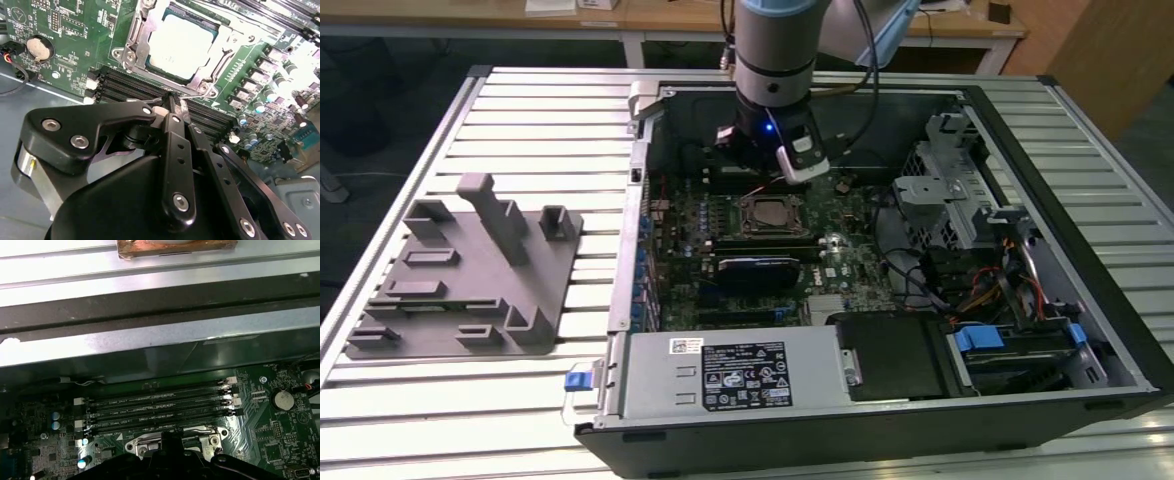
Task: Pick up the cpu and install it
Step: 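Install the first cpu locking lever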
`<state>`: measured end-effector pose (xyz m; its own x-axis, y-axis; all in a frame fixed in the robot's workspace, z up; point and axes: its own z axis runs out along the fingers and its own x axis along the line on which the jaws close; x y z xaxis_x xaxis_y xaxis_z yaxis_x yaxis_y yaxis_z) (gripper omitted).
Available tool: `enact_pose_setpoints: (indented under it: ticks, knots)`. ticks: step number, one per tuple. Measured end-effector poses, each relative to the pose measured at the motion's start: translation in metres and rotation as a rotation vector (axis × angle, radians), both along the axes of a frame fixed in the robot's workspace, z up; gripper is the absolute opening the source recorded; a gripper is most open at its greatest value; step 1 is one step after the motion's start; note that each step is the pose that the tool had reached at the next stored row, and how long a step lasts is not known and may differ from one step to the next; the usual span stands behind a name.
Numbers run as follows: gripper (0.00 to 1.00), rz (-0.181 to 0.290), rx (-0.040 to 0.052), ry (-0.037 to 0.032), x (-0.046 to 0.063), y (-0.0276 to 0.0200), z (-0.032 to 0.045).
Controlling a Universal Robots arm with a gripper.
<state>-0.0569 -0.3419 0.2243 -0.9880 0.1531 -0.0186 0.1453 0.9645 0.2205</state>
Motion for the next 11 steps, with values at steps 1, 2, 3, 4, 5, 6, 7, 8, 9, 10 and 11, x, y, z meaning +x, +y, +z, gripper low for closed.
enact_pose_setpoints:
  ticks: [1,2,3,4,5,6,7,8,9,10,11]
  knots:
    - [0.11,0.000,-0.0004,-0.0002,0.0001,0.0001,-0.0002]
    - [0.11,0.000,-0.0011,-0.0003,0.0001,0.0002,-0.0004]
    - [0.11,0.000,-0.0019,-0.0003,0.0001,0.0003,-0.0006]
    - [0.11,0.000,-0.0043,-0.0003,0.0000,0.0006,-0.0006]
    - [0.11,0.000,-0.0083,-0.0003,0.0000,0.0012,-0.0008]
    - [0.11,-0.001,-0.0123,-0.0003,0.0001,0.0019,-0.0008]
    - [0.11,-0.001,-0.0185,-0.0003,0.0001,0.0029,-0.0010]
    - [0.11,-0.002,-0.0240,-0.0003,0.0001,0.0038,-0.0011]
    - [0.11,-0.002,-0.0266,-0.0003,0.0001,0.0046,-0.0013]
    - [0.11,-0.003,-0.0270,-0.0003,0.0002,0.0053,-0.0016]
    - [0.11,-0.003,-0.0270,-0.0003,0.0002,0.0057,-0.0019]
